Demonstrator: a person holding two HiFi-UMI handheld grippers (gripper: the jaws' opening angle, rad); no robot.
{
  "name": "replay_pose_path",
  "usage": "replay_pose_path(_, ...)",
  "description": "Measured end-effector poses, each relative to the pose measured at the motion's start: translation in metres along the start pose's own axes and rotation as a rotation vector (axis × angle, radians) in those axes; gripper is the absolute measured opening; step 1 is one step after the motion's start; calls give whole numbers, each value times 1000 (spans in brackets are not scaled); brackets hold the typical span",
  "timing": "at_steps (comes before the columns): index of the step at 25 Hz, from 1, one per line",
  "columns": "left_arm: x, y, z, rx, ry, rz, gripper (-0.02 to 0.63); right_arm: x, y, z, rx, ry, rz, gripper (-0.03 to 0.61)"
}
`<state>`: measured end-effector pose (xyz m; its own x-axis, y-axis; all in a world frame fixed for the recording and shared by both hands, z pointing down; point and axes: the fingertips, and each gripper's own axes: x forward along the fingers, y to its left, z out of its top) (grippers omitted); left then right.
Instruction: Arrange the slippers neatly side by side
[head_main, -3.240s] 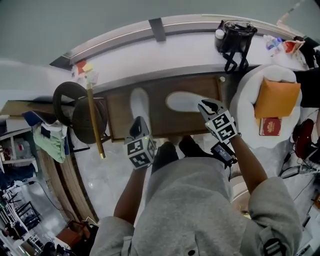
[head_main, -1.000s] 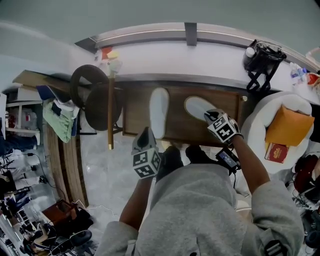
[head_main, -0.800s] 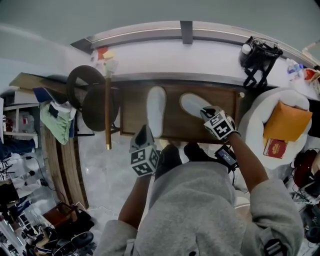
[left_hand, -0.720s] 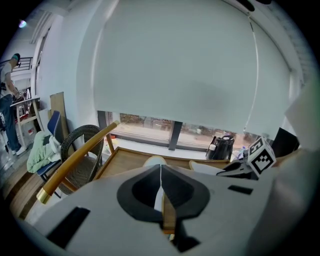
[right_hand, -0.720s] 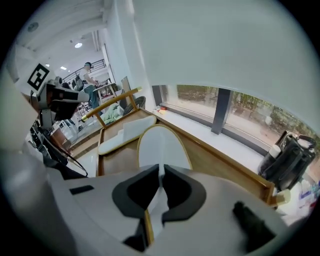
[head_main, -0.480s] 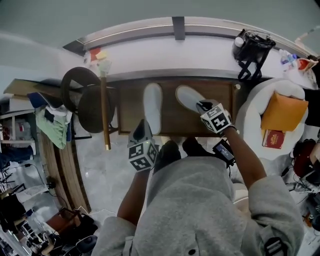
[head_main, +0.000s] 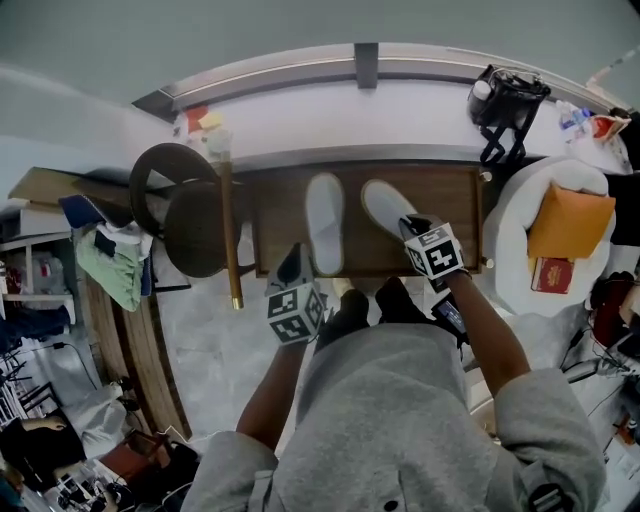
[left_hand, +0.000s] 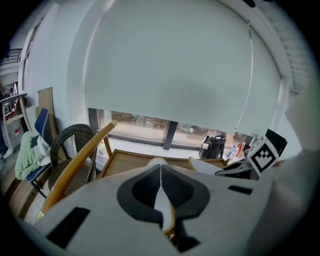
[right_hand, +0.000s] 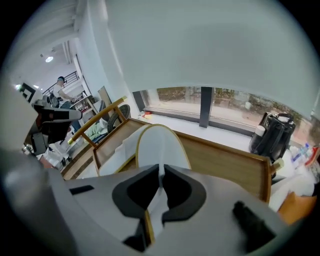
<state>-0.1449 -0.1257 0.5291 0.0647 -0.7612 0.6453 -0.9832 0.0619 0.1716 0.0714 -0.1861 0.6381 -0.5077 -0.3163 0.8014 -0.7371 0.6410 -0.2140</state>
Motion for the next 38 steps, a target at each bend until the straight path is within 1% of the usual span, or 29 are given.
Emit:
replay_pose_path(2,1,5,-2,-2,9,-14,18,2,6,0,60,2,-18,37)
replay_pose_path(6,1,16,-3,8,14,-43,18,5,18,-1,216,-10,-47,37)
replay_pose_path(9,2,23,-3,12,17,-61,18,6,20,0,331,-35,-77,37)
replay_pose_path(14,3,35,-7,18,25,-87,18,12,26,2,486,-93,-121,37)
replay_pose_path(17,3,43,-13,27,40,-95,18,15,30,2,609,-131,-152,37)
replay_pose_path(21,2,56,-11,34,29,-92,18,28,30,2,769,-163,-190,37)
replay_pose_path(23,0,62,-11,38,28,-85,18,36,31,-1,828,-173,-197,37)
replay_pose_path(25,-3,67,-11,31,32,-76,18,46,31,-2,842,-170,-203,37)
replay_pose_path(30,-9,83,-14,22,44,-51,18,70,35,0,802,-141,-220,37)
replay_pose_path(34,-10,92,-15,22,41,-35,18,82,36,9,798,-147,-207,37)
replay_pose_path(38,-11,97,-18,24,47,-22,18,89,37,10,821,-143,-195,37)
